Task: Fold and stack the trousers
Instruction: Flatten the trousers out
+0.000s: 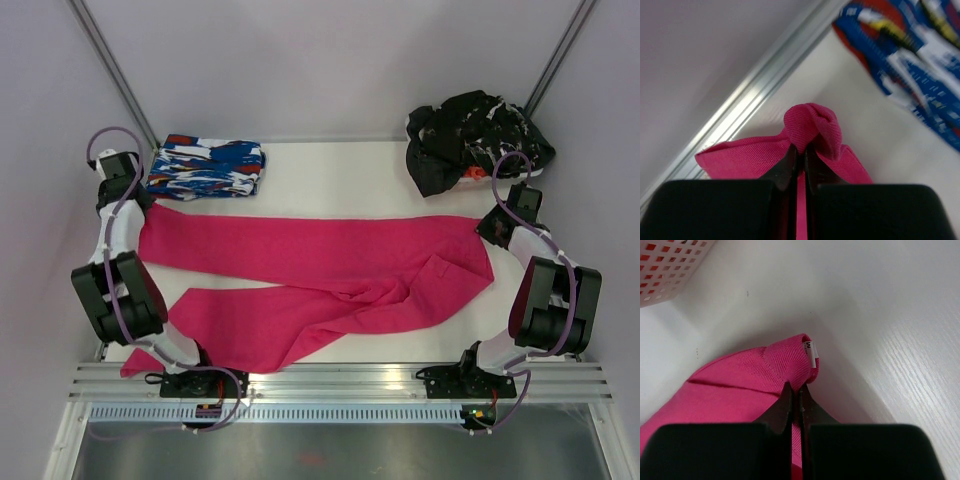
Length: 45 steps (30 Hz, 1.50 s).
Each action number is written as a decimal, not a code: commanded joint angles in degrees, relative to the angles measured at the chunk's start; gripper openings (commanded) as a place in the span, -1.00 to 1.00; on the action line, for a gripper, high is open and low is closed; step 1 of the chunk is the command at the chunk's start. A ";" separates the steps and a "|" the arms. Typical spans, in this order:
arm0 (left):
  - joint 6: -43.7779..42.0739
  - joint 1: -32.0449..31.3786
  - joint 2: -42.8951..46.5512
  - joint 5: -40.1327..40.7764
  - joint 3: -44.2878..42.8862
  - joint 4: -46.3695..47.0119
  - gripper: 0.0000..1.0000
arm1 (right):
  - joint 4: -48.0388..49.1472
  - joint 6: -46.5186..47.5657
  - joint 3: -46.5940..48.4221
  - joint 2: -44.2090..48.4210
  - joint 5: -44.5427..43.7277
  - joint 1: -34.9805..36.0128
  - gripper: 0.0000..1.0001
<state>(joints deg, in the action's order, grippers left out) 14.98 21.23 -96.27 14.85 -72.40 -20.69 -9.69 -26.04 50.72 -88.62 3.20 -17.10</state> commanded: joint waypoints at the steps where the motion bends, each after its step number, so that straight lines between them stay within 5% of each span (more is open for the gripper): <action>1: 1.28 0.30 8.72 8.07 -0.20 7.50 -0.95 | 0.55 0.56 2.19 2.05 0.14 -0.04 -1.00; 7: 4.09 1.70 7.51 13.19 -1.07 2.76 -0.93 | 0.90 0.29 2.37 2.13 -0.21 -0.04 -0.99; 10: 4.53 1.79 5.05 11.52 -2.30 -1.27 -0.59 | 0.73 0.38 3.24 1.96 0.05 -0.04 -1.00; 11: 4.88 1.79 3.91 10.73 -2.65 -1.89 -0.02 | 0.55 0.64 3.59 1.87 -0.12 -0.12 -0.99; 14: 6.10 1.79 3.89 8.19 -2.66 -3.92 0.70 | -0.41 1.52 5.61 1.78 -0.22 -0.04 -0.99; 15: 6.46 1.79 4.33 7.04 -2.66 -4.18 0.76 | -0.67 2.39 6.75 1.61 0.40 -0.04 -0.99; 23: 12.25 0.74 9.34 -8.23 1.97 -4.99 0.74 | -0.86 4.42 11.50 -2.43 0.23 -0.04 -1.00; 34: 16.22 -5.24 6.27 -10.37 10.00 -2.95 0.56 | -0.86 5.04 20.74 -7.27 -8.47 -2.31 -1.00; 42: 16.31 -7.78 6.71 -12.74 10.88 -2.60 0.53 | 1.79 6.27 23.63 -12.44 8.01 -8.47 -0.99; 45: 17.44 -9.01 8.37 -13.00 11.66 -3.91 0.56 | 2.14 6.18 22.94 -13.33 14.44 -8.30 -0.59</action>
<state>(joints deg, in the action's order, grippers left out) 29.82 13.45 -90.21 3.44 -61.52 -24.14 -11.53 -21.06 71.29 -101.45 8.93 -26.09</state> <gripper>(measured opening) 0.771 0.149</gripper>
